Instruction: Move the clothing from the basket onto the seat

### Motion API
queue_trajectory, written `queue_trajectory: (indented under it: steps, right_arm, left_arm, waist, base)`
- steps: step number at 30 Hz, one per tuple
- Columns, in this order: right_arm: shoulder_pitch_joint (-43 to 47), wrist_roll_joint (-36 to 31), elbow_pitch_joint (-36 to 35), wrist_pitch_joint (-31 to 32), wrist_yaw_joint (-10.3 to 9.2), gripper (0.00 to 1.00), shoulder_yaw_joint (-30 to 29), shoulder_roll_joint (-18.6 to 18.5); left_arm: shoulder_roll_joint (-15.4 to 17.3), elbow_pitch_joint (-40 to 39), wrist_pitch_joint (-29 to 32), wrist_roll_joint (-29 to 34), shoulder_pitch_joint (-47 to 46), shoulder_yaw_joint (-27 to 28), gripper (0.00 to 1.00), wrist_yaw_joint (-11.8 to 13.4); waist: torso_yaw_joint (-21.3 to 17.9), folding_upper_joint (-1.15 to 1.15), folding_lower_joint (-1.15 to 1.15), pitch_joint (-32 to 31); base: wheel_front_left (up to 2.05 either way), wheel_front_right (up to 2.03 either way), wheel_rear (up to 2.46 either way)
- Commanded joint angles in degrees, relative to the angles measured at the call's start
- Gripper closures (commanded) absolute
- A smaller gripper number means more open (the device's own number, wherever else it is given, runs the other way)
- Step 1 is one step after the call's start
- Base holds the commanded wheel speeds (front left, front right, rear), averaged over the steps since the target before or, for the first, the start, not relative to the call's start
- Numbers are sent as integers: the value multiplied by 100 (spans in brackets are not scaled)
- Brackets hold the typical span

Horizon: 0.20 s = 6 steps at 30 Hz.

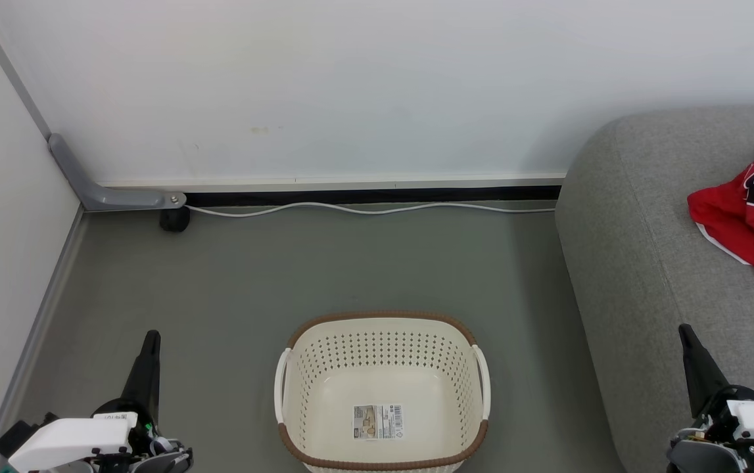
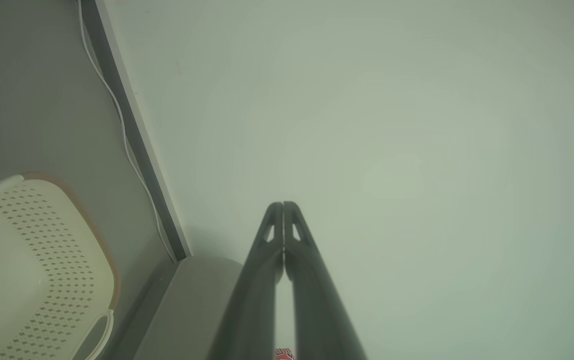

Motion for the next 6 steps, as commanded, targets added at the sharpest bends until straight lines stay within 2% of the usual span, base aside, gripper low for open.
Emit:
queue_trajectory:
  steps: [1, 6]
  right_arm:
    - [-207, 64, -176, 45, 25, 100, 94, -60]
    - [-207, 64, -176, 45, 25, 100, 94, -60]
  left_arm:
    - [54, -156, 26, 10, -325, 189, 100, -44]
    - [53, -156, 27, 11, -325, 191, 100, -44]
  waist:
    - [0, 0, 0, 0]
    - [0, 0, 0, 0]
  base:
    - [0, 0, 0]
    - [0, 0, 0]
